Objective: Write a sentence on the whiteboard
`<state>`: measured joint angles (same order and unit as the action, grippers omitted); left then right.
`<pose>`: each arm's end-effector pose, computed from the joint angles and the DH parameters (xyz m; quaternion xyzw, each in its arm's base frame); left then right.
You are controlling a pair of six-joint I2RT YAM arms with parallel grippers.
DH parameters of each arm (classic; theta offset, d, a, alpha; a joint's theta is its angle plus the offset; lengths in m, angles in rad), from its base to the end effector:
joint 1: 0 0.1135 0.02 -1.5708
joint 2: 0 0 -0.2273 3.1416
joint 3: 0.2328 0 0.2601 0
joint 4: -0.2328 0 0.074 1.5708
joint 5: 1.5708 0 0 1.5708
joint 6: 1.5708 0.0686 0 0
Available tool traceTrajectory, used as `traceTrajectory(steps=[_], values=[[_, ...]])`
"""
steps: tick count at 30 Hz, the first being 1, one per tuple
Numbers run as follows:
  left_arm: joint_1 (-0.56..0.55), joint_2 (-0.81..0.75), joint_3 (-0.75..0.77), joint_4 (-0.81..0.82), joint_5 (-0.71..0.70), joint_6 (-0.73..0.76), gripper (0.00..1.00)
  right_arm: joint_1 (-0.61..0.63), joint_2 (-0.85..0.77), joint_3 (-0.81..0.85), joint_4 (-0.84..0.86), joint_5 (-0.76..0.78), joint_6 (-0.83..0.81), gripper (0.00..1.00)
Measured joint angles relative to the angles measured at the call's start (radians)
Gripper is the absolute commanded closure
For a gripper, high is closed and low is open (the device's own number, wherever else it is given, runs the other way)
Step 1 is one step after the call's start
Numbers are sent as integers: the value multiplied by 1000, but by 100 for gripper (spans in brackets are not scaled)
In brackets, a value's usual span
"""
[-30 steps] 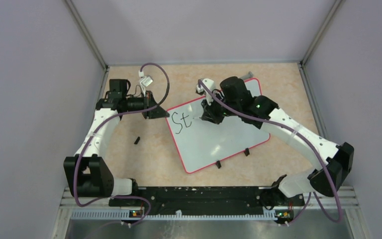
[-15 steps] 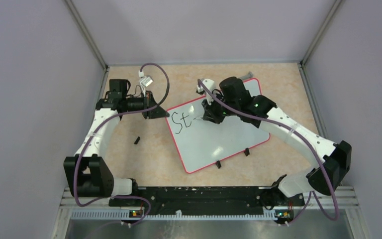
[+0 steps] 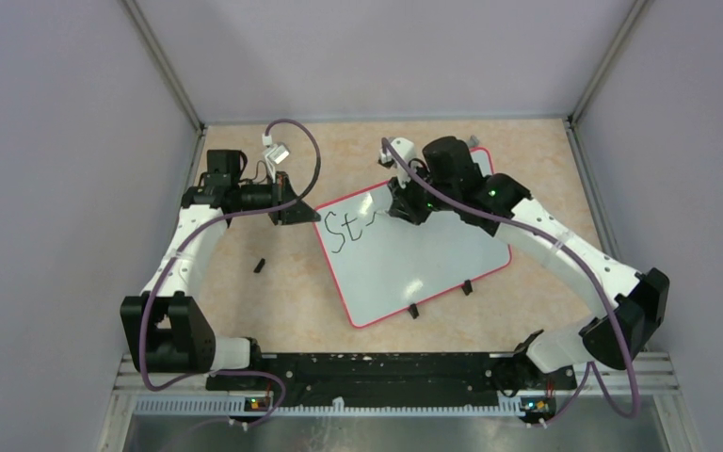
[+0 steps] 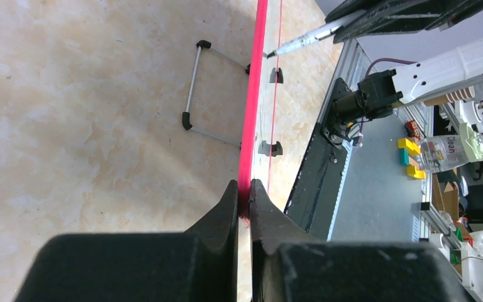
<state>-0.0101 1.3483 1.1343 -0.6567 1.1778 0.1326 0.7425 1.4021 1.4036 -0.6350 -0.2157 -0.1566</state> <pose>0.2938 -0.0663 0.2634 0.2457 0.7656 -0.5033 0.3166 0.2468 0.2464 0.3145 -0.4292 0.7777 0.2216 0.4022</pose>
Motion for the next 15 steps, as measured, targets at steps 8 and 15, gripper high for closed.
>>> traceTrajectory(steps=[8,15], values=[[1,0,0,-1,-2,0,100,-6,20,35,6,4,0,100],[1,0,0,-1,-15,0,100,-3,42,46,14,-25,2,100]])
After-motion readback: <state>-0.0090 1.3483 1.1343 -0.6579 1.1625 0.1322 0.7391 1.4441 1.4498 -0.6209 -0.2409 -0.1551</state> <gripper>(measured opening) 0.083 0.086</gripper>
